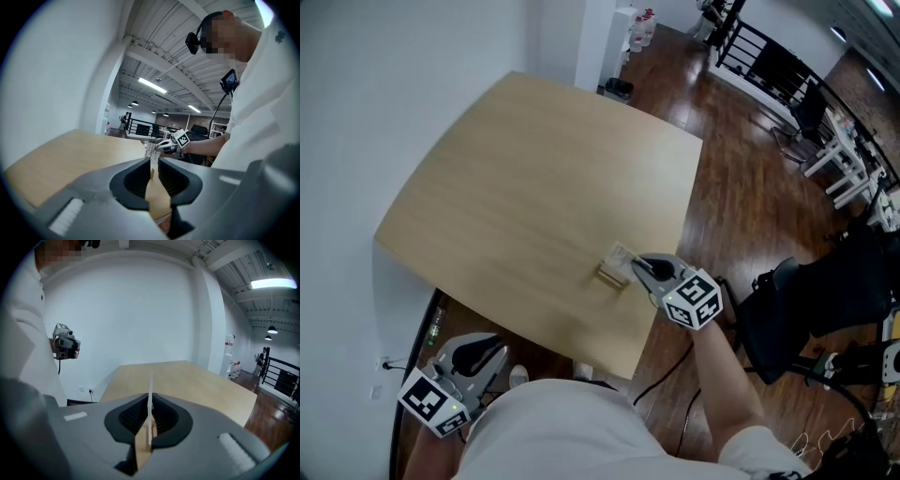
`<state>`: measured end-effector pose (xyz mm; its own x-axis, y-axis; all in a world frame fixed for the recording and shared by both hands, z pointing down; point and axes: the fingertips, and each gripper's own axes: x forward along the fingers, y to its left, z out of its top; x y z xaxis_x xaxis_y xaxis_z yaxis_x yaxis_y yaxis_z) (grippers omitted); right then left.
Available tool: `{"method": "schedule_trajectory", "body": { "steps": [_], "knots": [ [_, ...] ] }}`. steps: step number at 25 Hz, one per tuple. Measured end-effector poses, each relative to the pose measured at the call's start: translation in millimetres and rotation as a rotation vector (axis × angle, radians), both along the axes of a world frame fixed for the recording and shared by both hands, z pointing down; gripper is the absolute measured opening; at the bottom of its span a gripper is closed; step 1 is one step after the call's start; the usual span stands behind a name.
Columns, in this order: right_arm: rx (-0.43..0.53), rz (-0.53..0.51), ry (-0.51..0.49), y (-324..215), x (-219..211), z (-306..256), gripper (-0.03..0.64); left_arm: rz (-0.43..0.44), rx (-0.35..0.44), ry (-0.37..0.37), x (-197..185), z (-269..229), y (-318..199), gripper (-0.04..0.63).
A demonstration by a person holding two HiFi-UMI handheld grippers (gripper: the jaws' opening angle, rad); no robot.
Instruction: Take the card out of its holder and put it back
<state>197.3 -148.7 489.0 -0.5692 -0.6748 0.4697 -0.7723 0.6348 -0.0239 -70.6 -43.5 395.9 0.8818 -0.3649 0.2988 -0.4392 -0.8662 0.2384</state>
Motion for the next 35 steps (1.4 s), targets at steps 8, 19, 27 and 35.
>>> {"method": "schedule_trajectory", "body": {
  "steps": [8,19,27,35],
  "knots": [
    [0.035,0.004,0.001,49.8,-49.9,-42.5,0.021,0.059,0.004,0.019,-33.2,8.4,8.5,0.057],
    [0.062,-0.06,0.004,139.2,-154.6,-92.9,0.021,0.142,0.012,0.036,-76.3,9.9,16.5,0.057],
    [0.038,-0.096,0.028,187.9,-220.5,-106.2,0.021,0.194,-0.001,0.026,-106.1,19.6,22.8,0.06],
    [0.021,-0.002,-0.028,185.9,-208.7,-97.9,0.021,0.234,-0.003,0.072,-100.6,14.8,16.4,0.072]
  ]
}}
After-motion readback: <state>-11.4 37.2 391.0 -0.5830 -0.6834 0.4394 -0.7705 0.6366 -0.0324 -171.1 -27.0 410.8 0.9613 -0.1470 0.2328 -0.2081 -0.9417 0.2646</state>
